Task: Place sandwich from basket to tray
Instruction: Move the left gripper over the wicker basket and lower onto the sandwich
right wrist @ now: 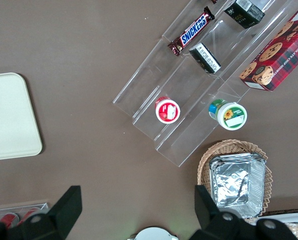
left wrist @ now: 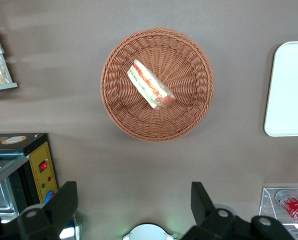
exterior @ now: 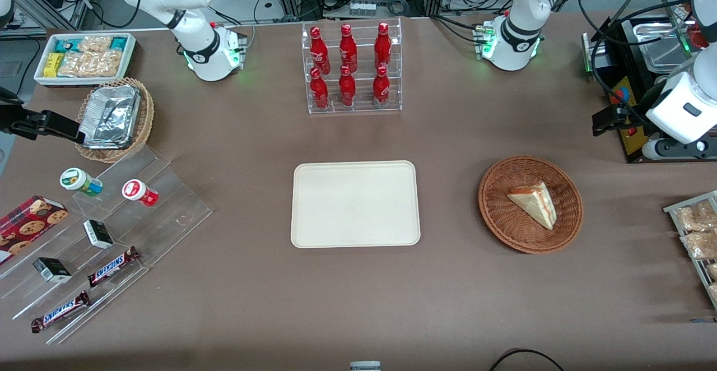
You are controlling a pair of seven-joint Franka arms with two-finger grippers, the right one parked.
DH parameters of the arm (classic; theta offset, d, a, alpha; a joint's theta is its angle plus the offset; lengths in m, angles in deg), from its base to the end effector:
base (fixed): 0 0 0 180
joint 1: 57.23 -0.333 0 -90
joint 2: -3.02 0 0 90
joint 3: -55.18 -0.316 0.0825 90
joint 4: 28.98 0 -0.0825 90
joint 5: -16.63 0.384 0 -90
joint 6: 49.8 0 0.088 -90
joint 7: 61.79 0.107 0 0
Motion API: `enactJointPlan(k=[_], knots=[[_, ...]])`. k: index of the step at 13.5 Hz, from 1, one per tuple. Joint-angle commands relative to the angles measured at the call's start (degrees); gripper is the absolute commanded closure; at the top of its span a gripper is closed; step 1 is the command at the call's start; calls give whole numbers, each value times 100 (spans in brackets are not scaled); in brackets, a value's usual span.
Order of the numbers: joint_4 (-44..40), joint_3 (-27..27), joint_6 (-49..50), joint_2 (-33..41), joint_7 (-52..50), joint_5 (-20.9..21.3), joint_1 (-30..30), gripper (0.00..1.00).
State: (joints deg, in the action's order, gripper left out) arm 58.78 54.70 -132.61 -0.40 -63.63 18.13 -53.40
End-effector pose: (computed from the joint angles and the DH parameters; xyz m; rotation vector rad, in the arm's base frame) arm 0.5575 -0.0297 0.5995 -3.1000 0.0387 0.2247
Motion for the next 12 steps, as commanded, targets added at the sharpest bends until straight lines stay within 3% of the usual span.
enactJointPlan(k=[1,4,5,7,12], knots=[[-49,39,186,17,122,16,-66,0],[82,39,82,-79,96,165,-40,0],[257,48,-23,-88,35,401,4,0],[941,48,-680,-1,-131,492,4,0],[2383,57,-2367,52,-2036,492,74,0]])
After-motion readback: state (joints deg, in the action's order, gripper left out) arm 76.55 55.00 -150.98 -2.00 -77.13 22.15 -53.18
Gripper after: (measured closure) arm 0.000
